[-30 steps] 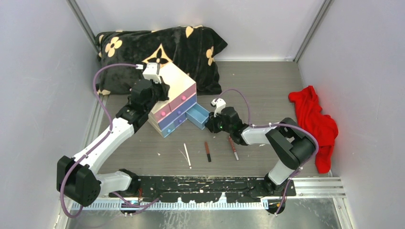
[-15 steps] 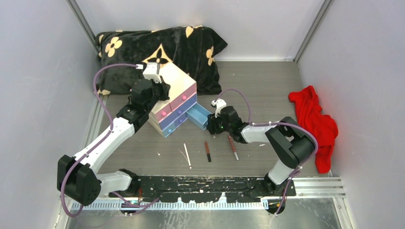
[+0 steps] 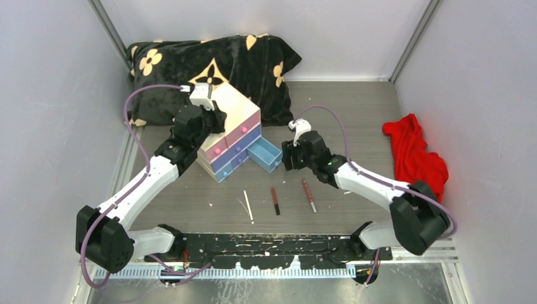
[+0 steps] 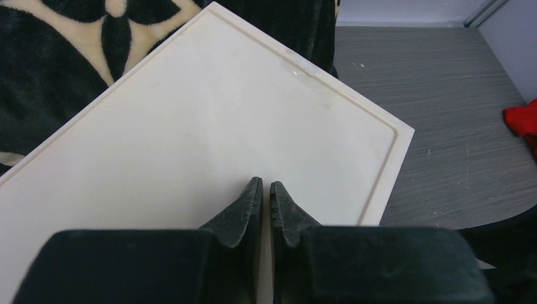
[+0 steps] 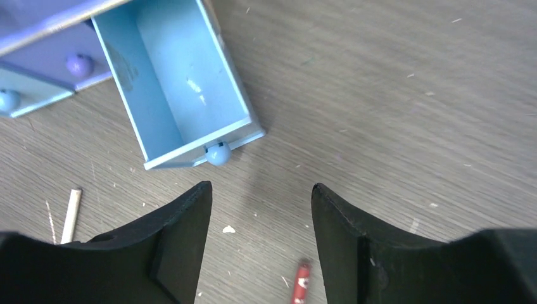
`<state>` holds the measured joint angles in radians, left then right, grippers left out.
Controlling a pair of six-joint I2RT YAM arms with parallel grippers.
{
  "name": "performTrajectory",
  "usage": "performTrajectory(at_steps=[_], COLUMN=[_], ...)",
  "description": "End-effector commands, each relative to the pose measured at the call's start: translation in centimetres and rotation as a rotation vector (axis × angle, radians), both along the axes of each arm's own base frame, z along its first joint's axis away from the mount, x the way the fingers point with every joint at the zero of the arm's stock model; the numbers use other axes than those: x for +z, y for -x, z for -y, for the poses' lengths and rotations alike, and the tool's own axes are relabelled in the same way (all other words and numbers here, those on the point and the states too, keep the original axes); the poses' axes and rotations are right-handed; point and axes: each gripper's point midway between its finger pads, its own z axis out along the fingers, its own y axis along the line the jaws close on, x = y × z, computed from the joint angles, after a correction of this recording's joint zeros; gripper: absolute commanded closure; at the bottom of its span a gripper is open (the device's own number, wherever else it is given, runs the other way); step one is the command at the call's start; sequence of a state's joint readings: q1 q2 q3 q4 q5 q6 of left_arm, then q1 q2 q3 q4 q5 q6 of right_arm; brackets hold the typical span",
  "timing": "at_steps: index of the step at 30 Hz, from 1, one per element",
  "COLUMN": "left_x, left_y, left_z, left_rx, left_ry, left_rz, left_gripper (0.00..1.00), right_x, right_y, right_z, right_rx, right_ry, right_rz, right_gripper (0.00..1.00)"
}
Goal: Organize the makeup
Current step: Open the drawer in the storage box.
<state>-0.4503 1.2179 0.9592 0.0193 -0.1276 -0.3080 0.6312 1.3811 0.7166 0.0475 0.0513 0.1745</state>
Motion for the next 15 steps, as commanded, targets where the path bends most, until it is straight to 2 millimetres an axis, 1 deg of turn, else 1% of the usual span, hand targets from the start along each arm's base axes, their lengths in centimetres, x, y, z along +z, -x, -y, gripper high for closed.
performTrajectory(at_steps=[1, 3, 7, 10, 11, 13, 15], left_x=[-7.5, -7.6, -7.5, -7.5, -7.5, -7.4, -7.4], left_y=[2.4, 2.4, 2.4, 2.4, 2.5, 2.5, 2.5], left_z=[-0.8, -0.9, -0.8, -0.8, -0.7, -0.8, -0.8], left_rx=[-0.016, -0.013, -0.018, -0.021, -0.023, -0.021, -0.024], left_ry=[-0.112, -0.115, -0.113, -0.112, -0.113, -0.114, -0.114], left_rz=[-0.247, -0.252, -0.252, -0.251, -0.253, -0.25, -0.248], left_gripper=[0.88, 0.83, 0.81, 0.76, 0.73, 0.64, 0.59], right_x=[3.5, 3.9, 3.9, 3.0, 2.7, 2.0, 1.3], right_y=[0.6, 1.6, 3.9, 6.0, 6.7, 8.0, 9.0], right_z=[3.9, 4.6, 5.7, 6.6, 6.9, 7.2, 7.4], right_rx=[-0.116, -0.121, -0.165, -0.198, -0.203, -0.216, -0.217], right_ry=[0.14, 0.17, 0.161, 0.137, 0.123, 0.105, 0.089], right_rz=[-0.018, -0.063, -0.154, -0.211, -0.224, -0.261, -0.289], right_gripper=[0.37, 0.36, 0.38, 0.39, 0.39, 0.39, 0.41])
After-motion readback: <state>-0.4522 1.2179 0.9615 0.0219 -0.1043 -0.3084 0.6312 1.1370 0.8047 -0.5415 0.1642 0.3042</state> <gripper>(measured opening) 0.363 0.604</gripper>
